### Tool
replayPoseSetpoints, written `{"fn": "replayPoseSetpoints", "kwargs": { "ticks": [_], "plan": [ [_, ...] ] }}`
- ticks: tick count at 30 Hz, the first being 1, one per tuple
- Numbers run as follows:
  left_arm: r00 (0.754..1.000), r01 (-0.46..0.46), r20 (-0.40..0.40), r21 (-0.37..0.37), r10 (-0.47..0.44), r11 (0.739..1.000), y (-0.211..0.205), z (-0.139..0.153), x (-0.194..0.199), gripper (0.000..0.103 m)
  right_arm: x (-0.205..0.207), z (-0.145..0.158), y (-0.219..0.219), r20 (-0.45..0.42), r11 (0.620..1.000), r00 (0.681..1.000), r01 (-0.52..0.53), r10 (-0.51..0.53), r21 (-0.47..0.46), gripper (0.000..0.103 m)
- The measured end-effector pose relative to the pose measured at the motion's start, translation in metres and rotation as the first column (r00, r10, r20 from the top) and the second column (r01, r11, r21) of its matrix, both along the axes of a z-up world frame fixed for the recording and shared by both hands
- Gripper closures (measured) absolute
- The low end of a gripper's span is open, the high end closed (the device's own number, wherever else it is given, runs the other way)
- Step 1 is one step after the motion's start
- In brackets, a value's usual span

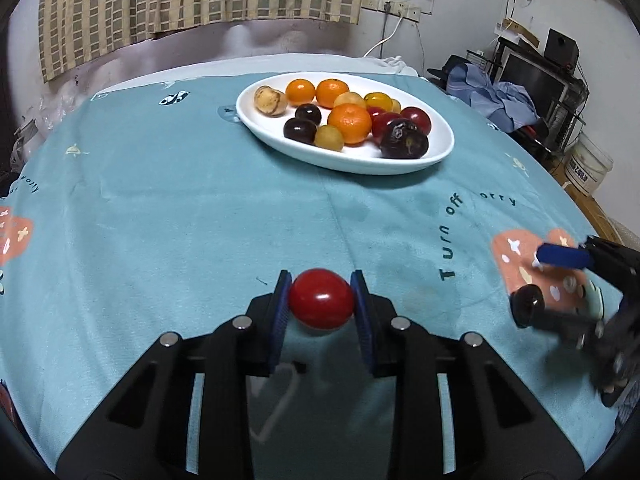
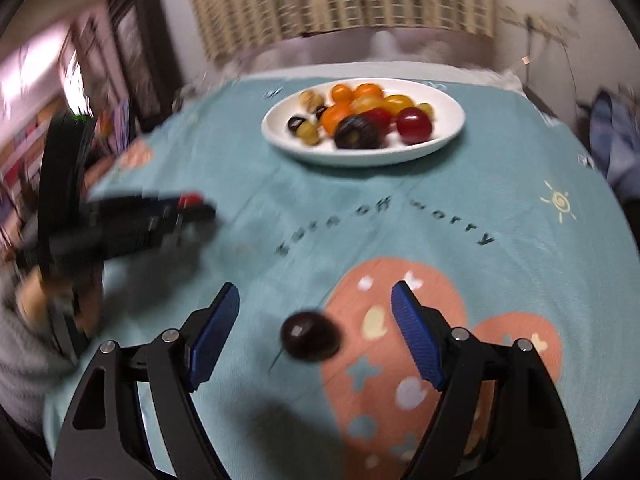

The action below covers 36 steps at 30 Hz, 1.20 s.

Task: Organize fruits
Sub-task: 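Grasp a red plum with the left tool while the right grasps a dark plum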

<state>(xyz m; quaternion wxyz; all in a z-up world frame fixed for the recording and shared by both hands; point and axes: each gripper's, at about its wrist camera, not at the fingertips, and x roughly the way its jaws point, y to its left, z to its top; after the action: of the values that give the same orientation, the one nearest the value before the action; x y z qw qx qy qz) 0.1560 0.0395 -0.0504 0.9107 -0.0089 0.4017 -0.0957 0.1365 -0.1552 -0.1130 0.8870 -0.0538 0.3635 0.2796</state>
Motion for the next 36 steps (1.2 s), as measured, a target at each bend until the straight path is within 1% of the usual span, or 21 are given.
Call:
{"fn": "replayPoseSetpoints", "kwargs": {
  "ticks": [1,3,4,8,13,14,15,17,20,24,25,28,30,31,33,36],
  "plan": [
    [1.0,0.005,-0.003,0.008,-0.005,1.0,-0.003,-0.001,0.001,0.072,0.0,0.001,-0.003,0.008,1.0,1.0,0.003,-0.003,0.013,0.025],
    [1.0,0.011,-0.012,0.018,-0.011,1.0,-0.005,-0.004,0.001,0.072,0.004,-0.001,-0.006,-0.009,0.999,1.0,0.027,-0.027,0.019,0.03],
    [1.0,0.013,-0.014,0.02,-0.013,1.0,-0.005,-0.004,0.001,0.072,0.006,-0.004,-0.008,-0.03,0.999,0.999,0.036,-0.035,0.019,0.036],
    [1.0,0.02,-0.019,0.022,-0.02,1.0,-0.005,-0.006,0.001,0.072,0.007,-0.005,-0.002,-0.038,1.0,0.999,0.016,-0.015,0.006,0.05],
    [0.999,0.027,-0.029,0.025,-0.027,0.999,-0.006,-0.008,0.001,0.072,0.01,-0.012,0.004,-0.078,1.0,0.997,0.0,-0.001,-0.02,0.054],
    [0.999,0.028,-0.032,0.025,-0.027,0.999,-0.006,-0.008,0.001,0.072,0.01,-0.013,0.005,-0.087,1.0,0.996,-0.006,0.003,-0.03,0.059],
    [0.999,0.029,-0.036,0.024,-0.029,0.999,-0.006,-0.009,0.002,0.072,0.011,-0.015,0.006,-0.099,0.999,0.995,-0.011,0.007,-0.04,0.062],
    [0.999,0.031,-0.045,0.023,-0.03,0.999,-0.007,-0.011,0.002,0.072,0.014,-0.018,0.008,-0.116,0.999,0.993,-0.01,0.004,-0.05,0.065],
    [0.998,0.033,-0.052,0.022,-0.032,0.999,-0.007,-0.012,0.003,0.072,0.014,-0.018,0.008,-0.113,0.999,0.994,-0.011,0.006,-0.043,0.071],
    [0.998,0.048,-0.043,0.006,-0.048,0.999,-0.01,-0.01,0.002,0.072,0.012,-0.013,0.0,-0.088,1.0,0.996,0.003,-0.002,0.002,0.072],
    [0.998,0.059,-0.029,0.0,-0.059,0.998,-0.012,-0.008,0.0,0.072,0.011,-0.01,-0.002,-0.071,1.0,0.997,0.01,-0.009,0.013,0.072],
    [0.997,0.069,0.02,0.009,-0.069,0.998,-0.018,0.002,-0.005,0.072,0.012,-0.006,-0.007,-0.059,0.999,0.998,0.021,-0.018,0.046,0.072],
    [0.997,0.076,0.035,-0.026,-0.075,0.997,-0.018,0.012,-0.002,0.072,0.016,-0.002,-0.01,-0.061,0.996,0.998,0.026,-0.021,0.079,0.072],
    [0.996,0.075,0.043,-0.027,-0.074,0.997,-0.018,0.017,0.002,0.072,0.022,0.003,-0.013,-0.069,0.995,0.997,0.031,-0.025,0.098,0.072],
    [0.996,0.068,0.062,-0.003,-0.068,0.998,-0.021,0.029,0.015,0.072,0.033,0.015,-0.016,-0.069,0.993,0.997,0.052,-0.044,0.111,0.072],
    [0.995,0.06,0.078,-0.009,-0.059,0.998,-0.02,0.046,0.042,0.072,0.066,0.045,-0.016,-0.047,0.987,0.996,0.086,-0.081,0.135,0.072]
  ]
}}
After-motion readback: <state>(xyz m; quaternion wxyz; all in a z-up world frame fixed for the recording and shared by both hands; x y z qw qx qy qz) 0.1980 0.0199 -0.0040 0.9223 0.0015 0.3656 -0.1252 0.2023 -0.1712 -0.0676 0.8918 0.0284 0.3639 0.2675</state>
